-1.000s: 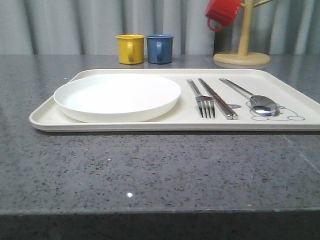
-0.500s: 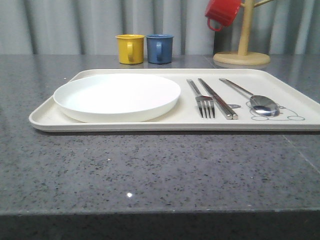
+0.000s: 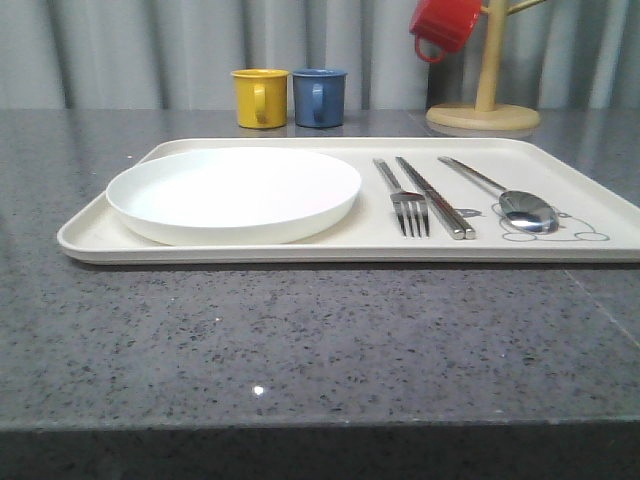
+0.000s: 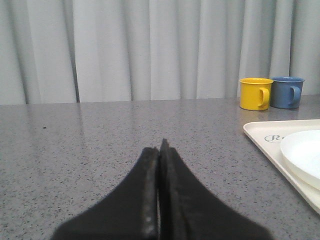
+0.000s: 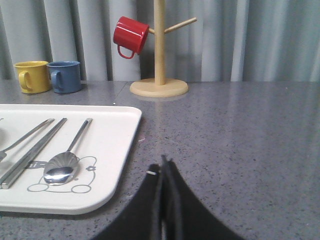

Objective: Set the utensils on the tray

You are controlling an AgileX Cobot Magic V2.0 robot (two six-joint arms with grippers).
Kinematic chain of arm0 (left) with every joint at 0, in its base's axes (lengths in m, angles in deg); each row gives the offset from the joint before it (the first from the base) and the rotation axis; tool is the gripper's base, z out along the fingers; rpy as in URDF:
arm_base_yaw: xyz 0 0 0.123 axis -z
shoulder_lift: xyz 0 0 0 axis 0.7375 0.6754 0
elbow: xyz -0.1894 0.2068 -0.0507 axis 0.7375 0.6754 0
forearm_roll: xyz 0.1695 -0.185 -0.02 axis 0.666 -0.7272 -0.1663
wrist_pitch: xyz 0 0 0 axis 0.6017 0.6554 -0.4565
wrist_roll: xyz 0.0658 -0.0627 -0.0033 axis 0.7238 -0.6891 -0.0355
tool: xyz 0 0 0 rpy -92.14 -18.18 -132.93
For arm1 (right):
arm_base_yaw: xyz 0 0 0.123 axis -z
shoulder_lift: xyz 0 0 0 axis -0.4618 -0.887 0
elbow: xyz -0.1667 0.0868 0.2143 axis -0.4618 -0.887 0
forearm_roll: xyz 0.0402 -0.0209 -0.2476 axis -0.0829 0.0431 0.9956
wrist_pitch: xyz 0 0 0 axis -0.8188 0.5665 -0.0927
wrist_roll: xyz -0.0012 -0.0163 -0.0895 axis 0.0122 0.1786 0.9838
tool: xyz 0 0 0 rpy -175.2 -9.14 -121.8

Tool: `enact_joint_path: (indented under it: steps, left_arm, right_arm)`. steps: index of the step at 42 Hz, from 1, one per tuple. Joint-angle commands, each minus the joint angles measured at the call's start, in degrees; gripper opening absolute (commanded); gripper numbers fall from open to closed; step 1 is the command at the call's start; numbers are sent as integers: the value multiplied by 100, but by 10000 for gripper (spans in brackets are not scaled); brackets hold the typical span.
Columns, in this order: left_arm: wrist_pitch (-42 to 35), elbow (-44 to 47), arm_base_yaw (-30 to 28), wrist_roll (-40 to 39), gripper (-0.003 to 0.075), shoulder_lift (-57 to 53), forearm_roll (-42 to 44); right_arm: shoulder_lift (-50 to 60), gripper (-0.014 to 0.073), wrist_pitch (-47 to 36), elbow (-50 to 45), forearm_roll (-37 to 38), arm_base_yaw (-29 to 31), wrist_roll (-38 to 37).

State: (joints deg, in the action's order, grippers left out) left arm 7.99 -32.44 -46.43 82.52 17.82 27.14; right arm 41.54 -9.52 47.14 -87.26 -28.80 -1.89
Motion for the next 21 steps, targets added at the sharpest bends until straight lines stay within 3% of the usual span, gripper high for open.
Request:
enact_joint_path:
  steps: [1,21]
  left_arm:
    - [-481,74,27,-21,-20,-123,-50]
    - [-481,74,27,-21,-20,-123,-50]
  right_arm:
    - [89,-67,-498,1,99,17,-20]
    - [89,-67,-475,1,103,202,-20]
